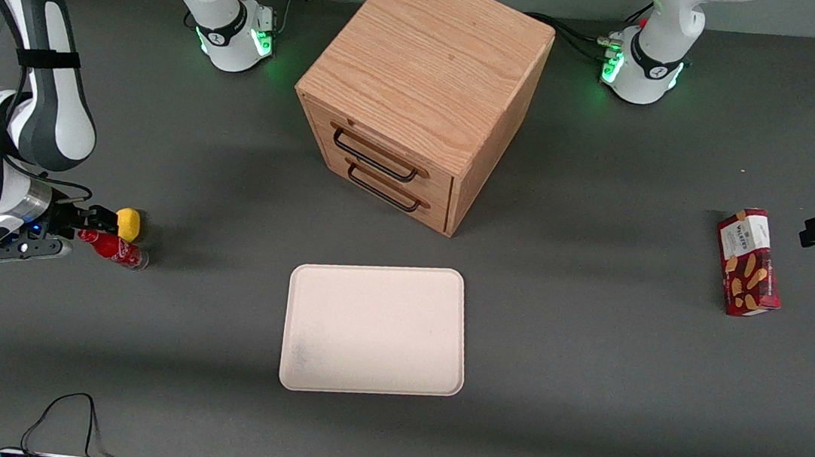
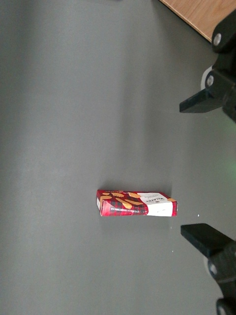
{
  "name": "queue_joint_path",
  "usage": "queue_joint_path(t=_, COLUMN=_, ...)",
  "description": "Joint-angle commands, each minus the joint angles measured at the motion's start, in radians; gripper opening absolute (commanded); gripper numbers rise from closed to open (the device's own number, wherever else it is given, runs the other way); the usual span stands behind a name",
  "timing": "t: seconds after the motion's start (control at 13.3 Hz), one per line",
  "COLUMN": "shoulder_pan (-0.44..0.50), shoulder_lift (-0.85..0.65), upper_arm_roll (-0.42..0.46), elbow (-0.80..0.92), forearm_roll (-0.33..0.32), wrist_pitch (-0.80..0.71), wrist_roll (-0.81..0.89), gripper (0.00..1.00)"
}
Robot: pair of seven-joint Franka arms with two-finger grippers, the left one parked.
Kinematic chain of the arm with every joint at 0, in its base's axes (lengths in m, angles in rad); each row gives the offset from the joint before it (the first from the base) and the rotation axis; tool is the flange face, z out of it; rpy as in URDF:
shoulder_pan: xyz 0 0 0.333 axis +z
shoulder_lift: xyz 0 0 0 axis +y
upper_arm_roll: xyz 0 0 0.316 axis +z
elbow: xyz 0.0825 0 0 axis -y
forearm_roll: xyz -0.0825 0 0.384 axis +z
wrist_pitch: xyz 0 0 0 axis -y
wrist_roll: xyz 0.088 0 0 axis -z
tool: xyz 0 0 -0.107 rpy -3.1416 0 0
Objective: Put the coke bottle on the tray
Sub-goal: 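Close the right gripper on the bottle's cap end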
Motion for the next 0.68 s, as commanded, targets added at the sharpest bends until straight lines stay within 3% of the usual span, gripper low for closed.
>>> queue_joint_path(t=0.0, shoulder_pan=-0.001, shoulder_lift=-0.007, upper_arm_roll=-0.004, elbow=-0.011, forearm_roll=0.007, wrist_pitch=0.017, wrist_roll=-0.03, gripper=0.68)
queue_joint_path(t=0.15, shoulder_pan=-0.002, shoulder_lift=-0.007, upper_arm_roll=-0.004, elbow=-0.011, forearm_roll=0.007, wrist_pitch=0.015, wrist_roll=-0.03, gripper=0.09)
queue_joint_path(t=0.23, shoulder_pan=-0.002, shoulder_lift=-0.008, upper_arm_roll=-0.004, elbow=-0.011, forearm_roll=0.007, wrist_pitch=0.014, wrist_roll=-0.033, gripper=0.0)
queue_joint_path(t=0.6, shoulder_pan=-0.002, shoulder_lift=-0.007, upper_arm_roll=-0.004, elbow=-0.011, forearm_roll=0.009, wrist_pitch=0.012, wrist_roll=-0.053, gripper=0.0)
